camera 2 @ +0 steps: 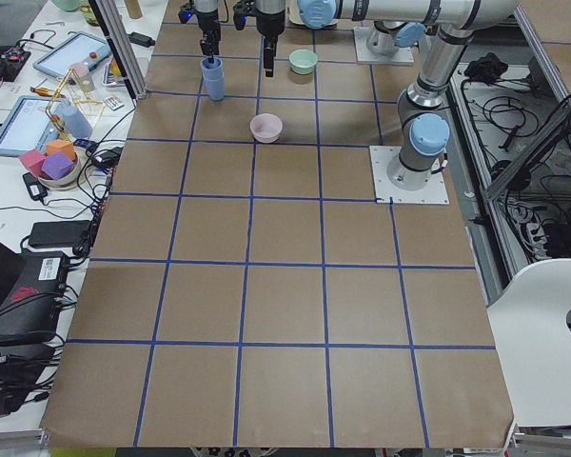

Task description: Stack blue cups with both arms

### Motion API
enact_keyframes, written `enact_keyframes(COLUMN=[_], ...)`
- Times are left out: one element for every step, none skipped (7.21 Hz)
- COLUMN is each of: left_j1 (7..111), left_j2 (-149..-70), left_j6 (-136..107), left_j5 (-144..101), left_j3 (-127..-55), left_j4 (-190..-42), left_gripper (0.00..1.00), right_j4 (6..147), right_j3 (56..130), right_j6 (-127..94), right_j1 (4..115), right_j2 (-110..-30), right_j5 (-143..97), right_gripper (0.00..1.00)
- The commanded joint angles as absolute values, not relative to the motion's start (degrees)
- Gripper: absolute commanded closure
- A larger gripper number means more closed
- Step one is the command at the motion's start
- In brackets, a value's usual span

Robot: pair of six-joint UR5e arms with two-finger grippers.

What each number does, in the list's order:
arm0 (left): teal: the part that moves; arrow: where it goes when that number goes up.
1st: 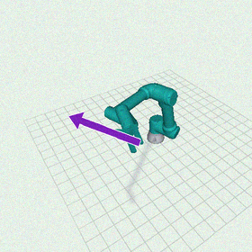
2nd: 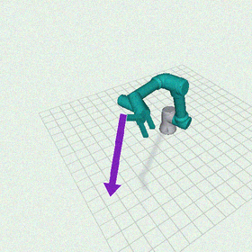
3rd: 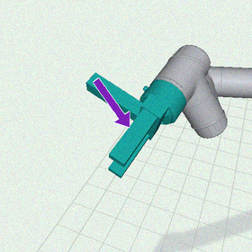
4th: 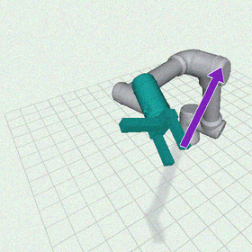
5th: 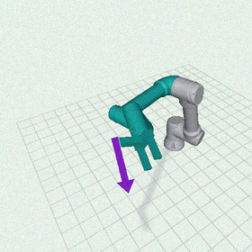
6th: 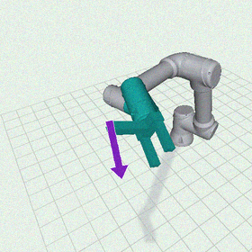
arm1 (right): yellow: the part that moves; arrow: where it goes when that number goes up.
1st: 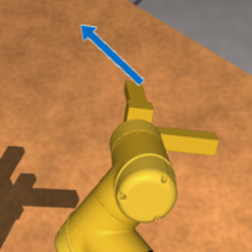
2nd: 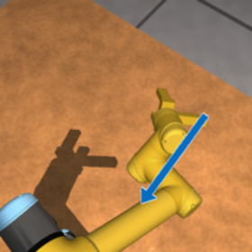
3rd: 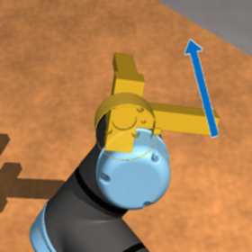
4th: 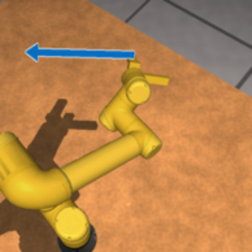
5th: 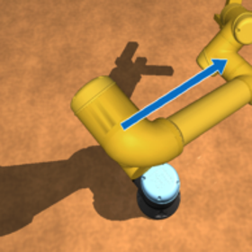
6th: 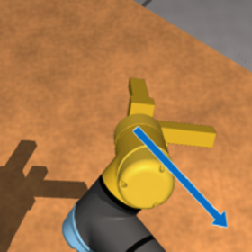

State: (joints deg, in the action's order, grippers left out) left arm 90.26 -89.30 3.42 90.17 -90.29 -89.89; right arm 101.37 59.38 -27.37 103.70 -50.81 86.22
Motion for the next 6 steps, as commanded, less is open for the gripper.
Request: enact_keyframes(left_j1=[90.26,90.26,90.26,90.26,90.26,90.26], left_j2=[-89.21,-89.21,-89.12,-89.12,-88.95,-88.86], left_j6=[3.43,3.43,3.51,3.52,3.52,3.52], left_j5=[90.18,90.18,90.18,90.18,90.18,90.18], left_j3=[-90.35,-90.35,-90.35,-90.35,-90.35,-90.35], left_j4=[-89.91,-89.83,-89.82,-89.91,-89.91,-89.91], left_gripper=[0.00,0.00,0.00,0.00,0.00,0.00], right_j4=[98.98,96.53,94.24,89.43,86.77,86.66], right_j3=[59.85,60.20,61.08,62.56,64.67,68.69], right_j6=[-26.81,-26.37,-22.19,-17.54,-13.40,-9.62], right_j1=[103.10,102.40,101.87,100.21,97.41,95.64], right_j2=[-54.91,-57.11,-59.30,-62.20,-65.62,-69.92], right_j5=[86.48,86.48,86.57,86.66,86.66,86.83], right_gripper=[0.00,0.00,0.00,0.00,0.00,0.00])
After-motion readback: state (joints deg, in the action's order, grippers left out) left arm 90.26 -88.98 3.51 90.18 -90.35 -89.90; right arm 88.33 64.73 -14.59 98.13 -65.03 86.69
